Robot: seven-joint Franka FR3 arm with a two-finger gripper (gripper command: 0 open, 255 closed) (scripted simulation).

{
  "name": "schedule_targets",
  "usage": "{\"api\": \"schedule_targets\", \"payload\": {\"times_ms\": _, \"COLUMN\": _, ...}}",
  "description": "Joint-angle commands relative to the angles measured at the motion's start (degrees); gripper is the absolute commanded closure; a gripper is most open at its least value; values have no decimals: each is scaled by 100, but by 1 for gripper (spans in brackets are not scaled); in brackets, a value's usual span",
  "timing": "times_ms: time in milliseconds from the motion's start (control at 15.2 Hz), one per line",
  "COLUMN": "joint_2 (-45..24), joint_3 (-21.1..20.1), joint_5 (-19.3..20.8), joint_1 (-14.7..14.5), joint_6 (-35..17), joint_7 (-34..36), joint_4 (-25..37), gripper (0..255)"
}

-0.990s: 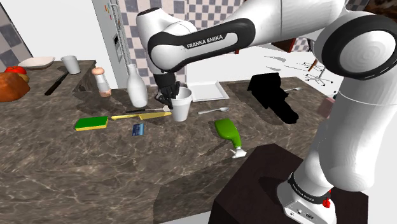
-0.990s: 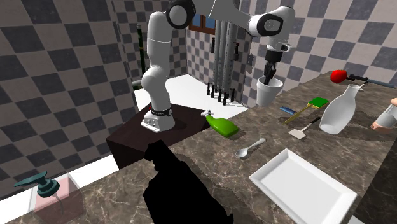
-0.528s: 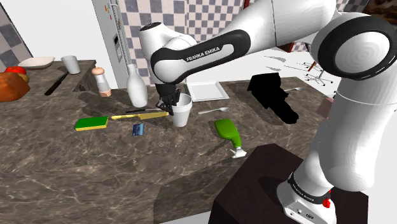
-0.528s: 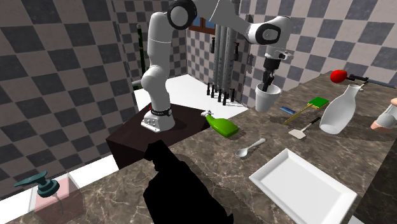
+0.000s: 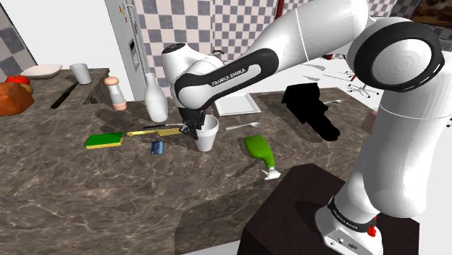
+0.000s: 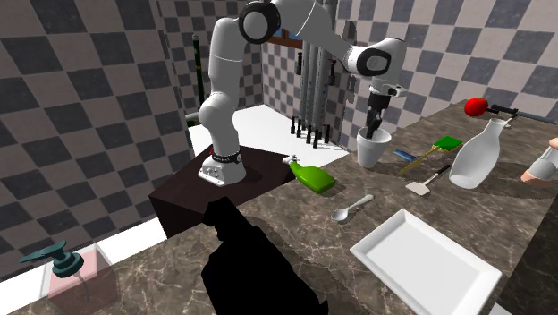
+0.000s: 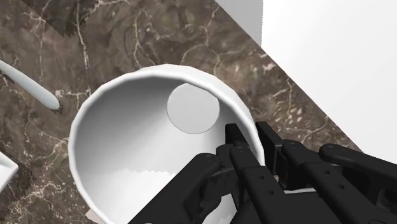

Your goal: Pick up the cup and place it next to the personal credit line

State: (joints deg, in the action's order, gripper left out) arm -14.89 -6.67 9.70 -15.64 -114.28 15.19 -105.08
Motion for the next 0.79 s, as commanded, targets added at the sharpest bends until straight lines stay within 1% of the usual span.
{"api": "schedule_targets", "payload": {"times_ms": 0, "joint_2": -32, "joint_3": 2, "joint_5": 10, "joint_1": -1, "joint_6": -74, "joint_7": 14, "joint_4": -37, "gripper": 255}}
{"api": "schedule_targets", "payload": {"times_ms": 462, "joint_2": -33, "joint_3": 2, "joint_5": 10, "joint_1": -1, "joint_6": -74, "joint_7": 14, "joint_4": -36, "gripper": 255}}
{"api": "schedule_targets", "payload": {"times_ms": 528, "joint_2": -32, "joint_3": 2, "joint_5": 10, "joint_1": -1, "joint_6": -74, "joint_7": 14, "joint_4": -37, "gripper": 0}}
{"api": "schedule_targets", "payload": {"times_ms": 726, "joint_2": -32, "joint_3": 2, "joint_5": 10, "joint_1": -1, "joint_6": -75, "joint_7": 14, "joint_4": -38, "gripper": 0}}
